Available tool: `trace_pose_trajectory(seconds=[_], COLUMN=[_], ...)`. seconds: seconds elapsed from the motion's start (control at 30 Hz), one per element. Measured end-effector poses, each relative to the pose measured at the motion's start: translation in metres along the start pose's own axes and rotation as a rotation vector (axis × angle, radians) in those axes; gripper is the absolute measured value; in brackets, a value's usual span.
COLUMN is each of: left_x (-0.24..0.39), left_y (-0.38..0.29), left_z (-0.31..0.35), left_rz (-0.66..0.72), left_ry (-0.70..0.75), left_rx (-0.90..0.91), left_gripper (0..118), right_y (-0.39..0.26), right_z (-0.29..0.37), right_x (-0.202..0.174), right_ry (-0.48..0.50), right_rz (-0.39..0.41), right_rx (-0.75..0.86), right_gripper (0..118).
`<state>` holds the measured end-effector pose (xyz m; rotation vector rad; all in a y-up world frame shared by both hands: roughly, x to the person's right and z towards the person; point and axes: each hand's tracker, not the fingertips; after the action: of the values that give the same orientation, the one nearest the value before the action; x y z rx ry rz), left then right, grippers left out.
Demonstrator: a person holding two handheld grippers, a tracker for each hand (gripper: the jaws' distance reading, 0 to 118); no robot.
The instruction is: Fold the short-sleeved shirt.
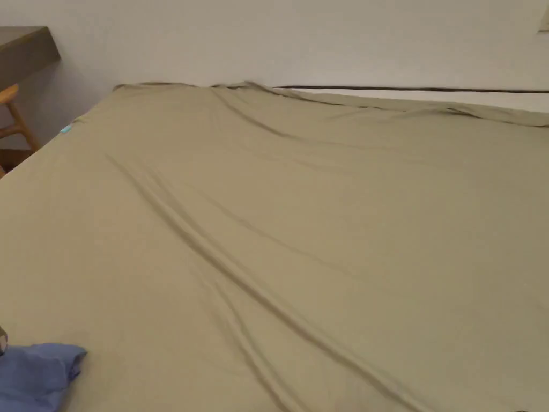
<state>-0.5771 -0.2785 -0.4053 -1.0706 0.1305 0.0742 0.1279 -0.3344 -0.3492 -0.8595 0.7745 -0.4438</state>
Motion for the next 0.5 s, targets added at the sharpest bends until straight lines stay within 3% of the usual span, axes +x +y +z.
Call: trace_pose_trajectory(seconds=[0.1,0.17,0.2,0.23,0.27,0.3,0.37,0.43,0.5], left_x=[0.047,0.101,0.136,0.166,0.198,0.222,0.255,0.278,0.318], left_y=[0.006,0.005,0.000,-0.009,-0.019,-0.023,-0.021,-0.011,-0.009], left_z=[0.083,0.129,0.152,0.169,0.184,0.193,0.217,0.226,0.227], left_rz=[-0.055,-0.160,-0.210,-0.263,-0.295,-0.284,-0.220,-0.161,-0.196], left_ry=[-0.141,-0.199,-0.195,-0.184,-0.159,-0.134,-0.193,-0.318,-0.296], left_rx=[0.219,0.290,0.379,0.478,0.609,0.690,0.795,0.788,0.839], left_gripper=[113,107,90,61,24,5,5,5,5], right_y=[0.028,0.050,0.062,0.074,0.087,0.099,0.117,0.134,0.147], right_z=[0.017,0.030,0.037,0.041,0.045,0.047,0.052,0.055,0.051], right_x=[-0.011,-0.019,-0.024,-0.032,-0.040,-0.050,-0.066,-0.075,-0.088], right_ry=[-0.289,-0.411,-0.459,-0.506,-0.557,-0.622,-0.666,-0.669,-0.678], right_rz=[0.115,0.175,0.192,0.207,0.218,0.245,0.298,0.345,0.388], right_rx=[0.107,0.205,0.278,0.333,0.378,0.424,0.515,0.580,0.602], right_gripper=[3,3,3,3,3,3,3,3,3])
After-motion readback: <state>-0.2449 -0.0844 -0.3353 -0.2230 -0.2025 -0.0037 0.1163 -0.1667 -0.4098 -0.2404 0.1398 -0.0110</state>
